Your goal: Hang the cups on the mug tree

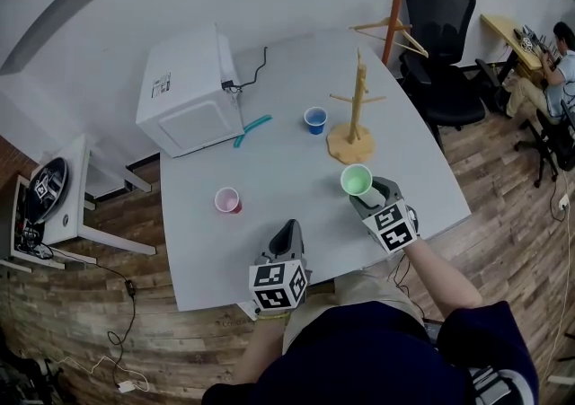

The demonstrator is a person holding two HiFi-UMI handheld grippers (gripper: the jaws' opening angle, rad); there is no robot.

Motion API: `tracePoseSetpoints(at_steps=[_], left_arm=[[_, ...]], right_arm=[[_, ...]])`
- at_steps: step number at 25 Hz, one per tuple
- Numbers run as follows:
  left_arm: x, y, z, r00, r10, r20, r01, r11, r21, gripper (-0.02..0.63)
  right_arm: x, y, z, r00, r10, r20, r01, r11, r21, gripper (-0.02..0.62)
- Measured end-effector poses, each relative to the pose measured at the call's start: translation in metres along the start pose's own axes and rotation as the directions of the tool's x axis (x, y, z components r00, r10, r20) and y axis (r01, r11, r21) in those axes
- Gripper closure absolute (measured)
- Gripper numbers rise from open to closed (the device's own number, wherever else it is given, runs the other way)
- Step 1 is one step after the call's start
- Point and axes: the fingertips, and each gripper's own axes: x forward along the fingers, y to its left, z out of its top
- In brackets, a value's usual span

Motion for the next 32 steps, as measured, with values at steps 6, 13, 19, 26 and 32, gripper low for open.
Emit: tracePoseSetpoints(at_steps=[6, 13, 19, 26, 32], left_arm=[[0.018, -0.001, 0.004, 1.000, 0.005, 0.003, -0.005, 1.000, -0.021, 0.584], [0.035, -0.006, 0.012, 1.000, 0.015, 0.003, -0.015, 1.000, -0.021, 0.585], [0.048, -0.011, 0.019, 1.000, 0.017, 0.002, -0.017, 1.000, -0.003, 0.584], [0.061, -0.017, 0.026, 1.000, 0.011, 0.008, -0.011, 1.000, 0.003, 0.584], [0.071, -0.021, 0.030, 1.000, 0.005, 0.010, -0.005, 1.000, 0.001, 0.584]], right_arm=[[0.002, -0.029, 0.006, 1.000, -0.026, 0.000, 0.026, 1.000, -0.014, 0.357], [0.000, -0.066, 0.016, 0.999, -0.049, 0.001, 0.049, 0.998, -0.042, 0.356], [0.004, -0.095, 0.024, 0.998, -0.070, -0.006, 0.070, 0.995, -0.067, 0.356], [0.009, -0.125, 0.032, 0.995, -0.100, -0.012, 0.099, 0.991, -0.086, 0.357], [0.013, -0.148, 0.034, 0.991, -0.126, -0.035, 0.121, 0.987, -0.109, 0.357]])
